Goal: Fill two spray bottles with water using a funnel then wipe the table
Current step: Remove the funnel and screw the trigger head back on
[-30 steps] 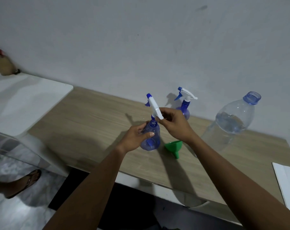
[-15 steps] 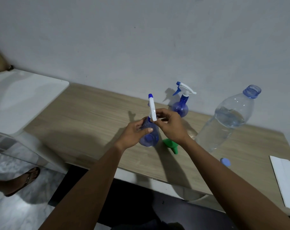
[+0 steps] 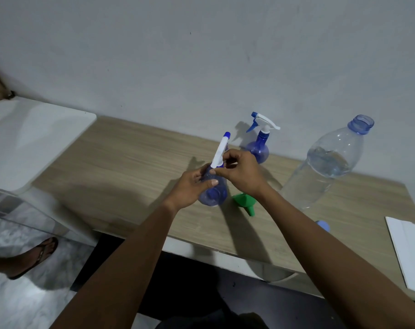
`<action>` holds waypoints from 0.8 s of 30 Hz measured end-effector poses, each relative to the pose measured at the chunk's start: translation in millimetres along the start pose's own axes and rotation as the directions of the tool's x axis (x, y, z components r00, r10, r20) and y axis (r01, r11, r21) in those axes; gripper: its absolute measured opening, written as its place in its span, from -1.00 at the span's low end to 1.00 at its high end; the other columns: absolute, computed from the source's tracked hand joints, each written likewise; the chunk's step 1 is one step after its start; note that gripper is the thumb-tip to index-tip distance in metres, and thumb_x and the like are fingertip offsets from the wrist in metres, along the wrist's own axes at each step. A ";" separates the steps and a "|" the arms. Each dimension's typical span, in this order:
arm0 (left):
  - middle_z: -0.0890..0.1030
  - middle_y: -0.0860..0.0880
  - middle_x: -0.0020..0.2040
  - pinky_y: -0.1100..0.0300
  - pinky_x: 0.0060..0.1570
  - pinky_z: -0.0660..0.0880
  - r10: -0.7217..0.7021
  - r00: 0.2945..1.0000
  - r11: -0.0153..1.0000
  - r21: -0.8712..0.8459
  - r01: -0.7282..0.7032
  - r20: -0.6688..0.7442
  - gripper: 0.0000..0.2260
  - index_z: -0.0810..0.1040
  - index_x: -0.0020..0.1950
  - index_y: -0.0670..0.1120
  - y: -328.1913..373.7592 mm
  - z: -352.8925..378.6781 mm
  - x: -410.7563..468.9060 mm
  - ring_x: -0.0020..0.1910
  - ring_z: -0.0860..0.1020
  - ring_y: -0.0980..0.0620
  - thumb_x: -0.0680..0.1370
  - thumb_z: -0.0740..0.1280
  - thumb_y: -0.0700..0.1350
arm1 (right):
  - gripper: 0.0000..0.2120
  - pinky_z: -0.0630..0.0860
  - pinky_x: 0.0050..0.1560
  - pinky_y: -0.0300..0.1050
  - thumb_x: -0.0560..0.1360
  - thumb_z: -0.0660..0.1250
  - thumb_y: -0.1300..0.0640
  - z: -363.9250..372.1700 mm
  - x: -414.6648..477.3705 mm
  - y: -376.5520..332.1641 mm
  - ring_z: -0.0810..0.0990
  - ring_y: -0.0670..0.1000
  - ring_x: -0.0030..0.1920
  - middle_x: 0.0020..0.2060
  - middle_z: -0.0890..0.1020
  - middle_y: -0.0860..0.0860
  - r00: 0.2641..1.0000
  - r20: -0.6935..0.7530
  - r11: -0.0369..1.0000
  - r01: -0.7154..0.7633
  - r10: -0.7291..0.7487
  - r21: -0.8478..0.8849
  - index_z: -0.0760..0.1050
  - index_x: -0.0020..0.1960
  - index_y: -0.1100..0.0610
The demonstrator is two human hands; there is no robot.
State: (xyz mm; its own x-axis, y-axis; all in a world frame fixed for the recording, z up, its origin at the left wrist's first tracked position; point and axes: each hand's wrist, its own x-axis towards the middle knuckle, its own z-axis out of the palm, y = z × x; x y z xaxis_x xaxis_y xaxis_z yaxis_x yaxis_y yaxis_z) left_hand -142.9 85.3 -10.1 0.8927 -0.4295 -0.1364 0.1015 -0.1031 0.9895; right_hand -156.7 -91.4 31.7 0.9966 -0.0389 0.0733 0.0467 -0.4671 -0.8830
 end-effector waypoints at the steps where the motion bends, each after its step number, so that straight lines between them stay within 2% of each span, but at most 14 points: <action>1: 0.67 -0.09 0.15 0.37 0.01 0.54 0.003 1.000 1.000 0.010 -0.003 -0.004 -0.61 0.51 0.38 -0.21 -1.1 -0.2 0.4 0.07 0.65 0.16 0.55 0.38 -0.33 | -0.74 0.64 0.01 0.12 0.31 0.65 0.17 1.8 -0.1 -0.6 0.69 0.10 -0.15 -0.18 0.71 0.06 1.000 -0.016 1.000 -0.011 0.011 0.005 0.62 -0.10 0.12; 5: 0.66 -0.21 0.17 0.33 0.07 0.56 0.009 1.000 1.000 0.020 -0.009 -0.012 -0.65 0.52 0.34 -0.28 -4.3 -2.1 2.9 0.06 0.65 0.11 0.55 0.38 -0.35 | -0.61 0.62 -0.09 0.15 0.22 0.69 0.07 8.9 0.3 -2.2 0.63 0.16 -0.23 -0.28 0.65 0.05 0.996 -0.077 0.999 -0.032 0.032 -0.005 0.49 -0.21 0.10; 7: 0.65 -0.20 0.19 0.31 0.14 0.55 0.023 1.000 0.999 0.035 -0.023 0.001 -0.64 0.52 0.35 -0.28 -3.7 -2.5 3.3 0.12 0.63 0.07 0.55 0.38 -0.34 | -0.55 0.61 -0.12 0.12 0.18 0.70 0.00 9.0 -0.1 -2.4 0.61 0.15 -0.24 -0.29 0.64 0.05 0.996 -0.086 1.000 -0.023 0.022 -0.015 0.47 -0.20 0.11; 9: 0.64 -0.16 0.20 0.34 0.13 0.53 0.041 0.999 0.998 0.050 -0.041 0.008 -0.62 0.51 0.36 -0.28 -3.8 -3.1 3.9 0.12 0.62 0.13 0.55 0.37 -0.36 | -0.56 0.62 -0.12 0.03 0.17 0.71 -0.03 6.3 -1.6 -1.6 0.64 0.13 -0.21 -0.26 0.67 0.05 0.997 -0.078 1.000 -0.004 0.002 -0.015 0.51 -0.18 0.09; 13: 0.63 -0.12 0.21 0.39 0.03 0.52 0.039 0.999 0.999 0.031 -0.040 0.023 -0.58 0.47 0.41 -0.24 -1.7 -1.9 3.1 0.05 0.64 0.25 0.55 0.36 -0.38 | -0.68 0.58 -0.04 -0.27 0.33 0.66 0.11 -6.2 -7.1 0.0 0.69 -0.07 -0.11 -0.14 0.72 -0.01 1.000 -0.003 0.993 -0.001 0.001 0.115 0.66 0.02 0.13; 17: 0.63 -0.13 0.25 0.35 0.06 0.54 0.017 1.000 1.000 0.003 -0.017 0.024 -0.57 0.46 0.43 -0.23 -2.2 -2.2 3.2 0.13 0.64 0.10 0.55 0.36 -0.36 | -0.70 0.54 0.09 -0.34 0.52 0.49 0.19 -15.6 -7.9 -0.2 0.68 -0.08 0.09 0.07 0.73 0.02 0.991 0.137 0.990 -0.023 0.004 0.142 0.64 0.24 0.18; 20: 0.64 -0.15 0.23 0.34 0.03 0.55 -0.002 1.000 1.000 -0.010 0.002 0.024 -0.57 0.47 0.43 -0.21 -1.6 -2.6 2.9 0.14 0.65 0.07 0.55 0.38 -0.33 | -0.74 0.54 0.16 -0.32 0.58 0.42 0.18 -14.7 -4.8 0.0 0.66 -0.06 0.15 0.12 0.72 0.01 0.983 0.183 0.992 -0.034 0.011 0.121 0.64 0.26 0.16; 24: 0.64 -0.14 0.23 0.35 0.03 0.54 -0.002 1.000 1.000 -0.022 0.002 0.018 -0.58 0.48 0.41 -0.21 -1.5 -2.4 3.3 0.14 0.64 0.07 0.55 0.39 -0.34 | -0.77 0.54 0.06 -0.37 0.56 0.44 0.19 -9.1 -3.1 0.7 0.68 -0.09 0.08 0.08 0.73 0.09 0.985 0.168 0.985 -0.059 0.032 0.161 0.66 0.20 0.19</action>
State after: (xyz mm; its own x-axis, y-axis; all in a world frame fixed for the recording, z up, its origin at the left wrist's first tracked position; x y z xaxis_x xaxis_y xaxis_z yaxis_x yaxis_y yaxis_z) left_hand -139.1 86.1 -11.9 0.8844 -0.4456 -0.1389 0.1131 -0.0842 0.9900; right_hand -160.5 -99.7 35.1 0.9949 0.0951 -0.0335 -0.0018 -0.3154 -0.9490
